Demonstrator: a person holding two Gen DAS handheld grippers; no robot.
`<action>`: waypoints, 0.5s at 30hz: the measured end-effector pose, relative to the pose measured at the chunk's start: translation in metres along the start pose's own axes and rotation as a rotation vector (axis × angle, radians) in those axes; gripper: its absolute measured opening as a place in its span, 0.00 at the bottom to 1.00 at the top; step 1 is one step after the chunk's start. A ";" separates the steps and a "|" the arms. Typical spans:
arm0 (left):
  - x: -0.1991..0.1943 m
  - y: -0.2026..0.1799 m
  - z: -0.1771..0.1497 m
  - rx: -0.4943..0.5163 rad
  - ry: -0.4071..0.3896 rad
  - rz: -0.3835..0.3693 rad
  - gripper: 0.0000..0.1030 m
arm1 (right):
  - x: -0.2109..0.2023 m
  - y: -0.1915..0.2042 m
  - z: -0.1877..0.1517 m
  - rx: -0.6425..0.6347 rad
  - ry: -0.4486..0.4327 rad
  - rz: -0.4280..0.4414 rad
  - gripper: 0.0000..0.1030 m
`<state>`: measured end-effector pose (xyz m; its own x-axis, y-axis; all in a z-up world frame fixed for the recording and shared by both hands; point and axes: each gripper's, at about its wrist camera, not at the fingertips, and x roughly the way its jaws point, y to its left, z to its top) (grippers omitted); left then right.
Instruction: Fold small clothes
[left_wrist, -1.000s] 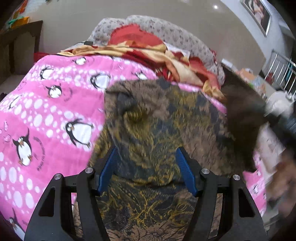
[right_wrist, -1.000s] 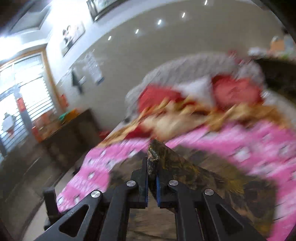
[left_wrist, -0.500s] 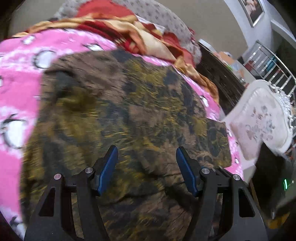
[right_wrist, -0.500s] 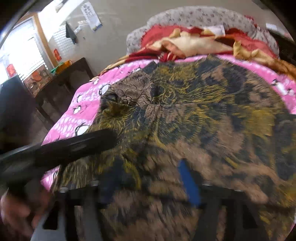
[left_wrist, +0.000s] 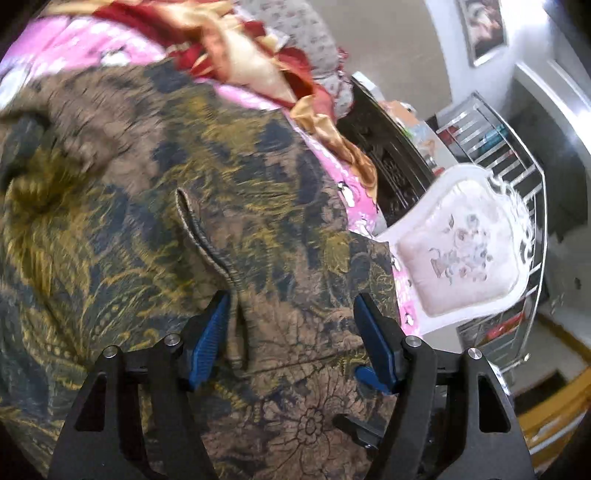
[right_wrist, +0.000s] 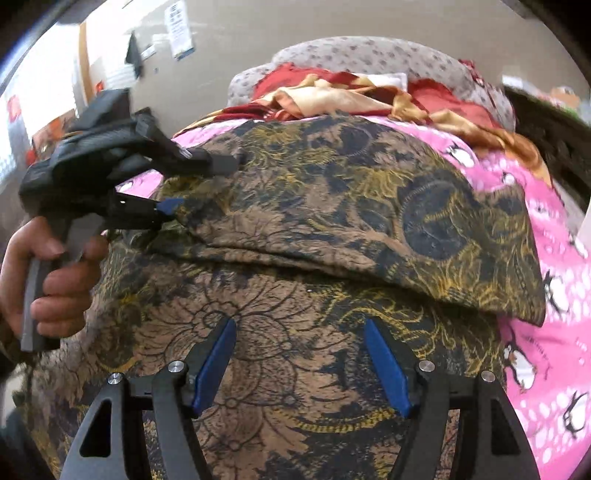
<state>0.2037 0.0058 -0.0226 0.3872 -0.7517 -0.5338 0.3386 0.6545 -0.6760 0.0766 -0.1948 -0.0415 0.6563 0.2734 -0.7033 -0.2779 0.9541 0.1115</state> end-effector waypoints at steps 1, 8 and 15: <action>0.002 -0.002 0.002 0.022 -0.001 0.055 0.66 | 0.001 0.000 0.001 0.002 0.002 0.003 0.68; 0.012 0.031 0.010 -0.119 -0.015 0.140 0.49 | 0.008 0.011 0.003 -0.045 0.032 -0.037 0.68; 0.008 0.020 0.001 -0.080 -0.016 0.266 0.02 | 0.011 0.012 0.002 -0.050 0.038 -0.046 0.68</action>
<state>0.2145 0.0130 -0.0405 0.4669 -0.5526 -0.6904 0.1551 0.8198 -0.5513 0.0819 -0.1807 -0.0461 0.6422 0.2238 -0.7332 -0.2837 0.9579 0.0439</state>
